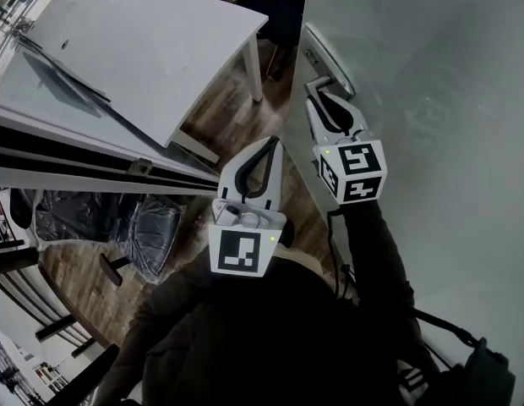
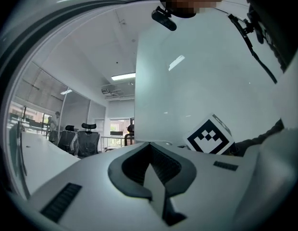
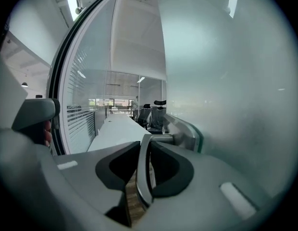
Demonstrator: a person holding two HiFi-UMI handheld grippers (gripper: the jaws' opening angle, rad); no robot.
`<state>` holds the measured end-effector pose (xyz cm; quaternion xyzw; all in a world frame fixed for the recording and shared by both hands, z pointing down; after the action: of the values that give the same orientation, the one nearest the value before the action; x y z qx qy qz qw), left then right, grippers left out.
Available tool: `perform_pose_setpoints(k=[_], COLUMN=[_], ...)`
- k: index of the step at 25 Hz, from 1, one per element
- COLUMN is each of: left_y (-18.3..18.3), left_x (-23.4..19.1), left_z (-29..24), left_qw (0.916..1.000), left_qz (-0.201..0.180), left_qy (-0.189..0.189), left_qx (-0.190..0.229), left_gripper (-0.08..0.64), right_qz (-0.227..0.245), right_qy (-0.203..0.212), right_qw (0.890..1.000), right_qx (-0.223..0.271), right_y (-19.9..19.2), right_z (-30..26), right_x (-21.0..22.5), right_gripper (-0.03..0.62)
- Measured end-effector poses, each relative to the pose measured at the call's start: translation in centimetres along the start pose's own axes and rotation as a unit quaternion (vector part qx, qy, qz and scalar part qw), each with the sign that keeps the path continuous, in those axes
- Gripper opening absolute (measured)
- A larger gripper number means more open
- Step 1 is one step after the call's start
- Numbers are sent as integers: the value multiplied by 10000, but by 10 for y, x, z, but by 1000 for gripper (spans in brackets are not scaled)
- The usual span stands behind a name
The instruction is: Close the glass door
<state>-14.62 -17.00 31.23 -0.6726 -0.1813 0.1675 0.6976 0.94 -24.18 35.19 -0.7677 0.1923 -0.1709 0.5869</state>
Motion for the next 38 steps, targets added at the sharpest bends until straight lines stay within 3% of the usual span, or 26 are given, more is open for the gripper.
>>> perform_pose_setpoints(k=[8,14,21,38], left_y=[2,3,6,17], left_x=[-36,-69,-88,-102], left_z=[44,74,100,205], left_qw=[9999,9994,9993,9980], left_qz=[117,167,17,-97], left_qy=[-27,-281,-371,628], left_qx=[99,140,65,-26], left_gripper=[-3,-3,-3,-3], right_qz=[100,225,291,439], right_qy=[300,616,941,1597], right_qw=[9995,9978,9951,9861], right_qx=[-88,-75,-89,-131], right_y=[-2,-4,0,-5], right_z=[-9,-13,-14,5], right_x=[-72,-123,-168,-271], right_gripper=[67,68,67,67])
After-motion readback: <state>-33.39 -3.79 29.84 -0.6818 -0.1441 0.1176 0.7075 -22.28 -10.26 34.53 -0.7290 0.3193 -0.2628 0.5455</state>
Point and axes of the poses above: the fingertips, and each gripper's own axes: z backward along the fingers, x to its right, y out of its top, the point moved 7 cm from there along z, backward along the fingers, and after that the axes turned 12 degrees about y, right-handed, at the moved point
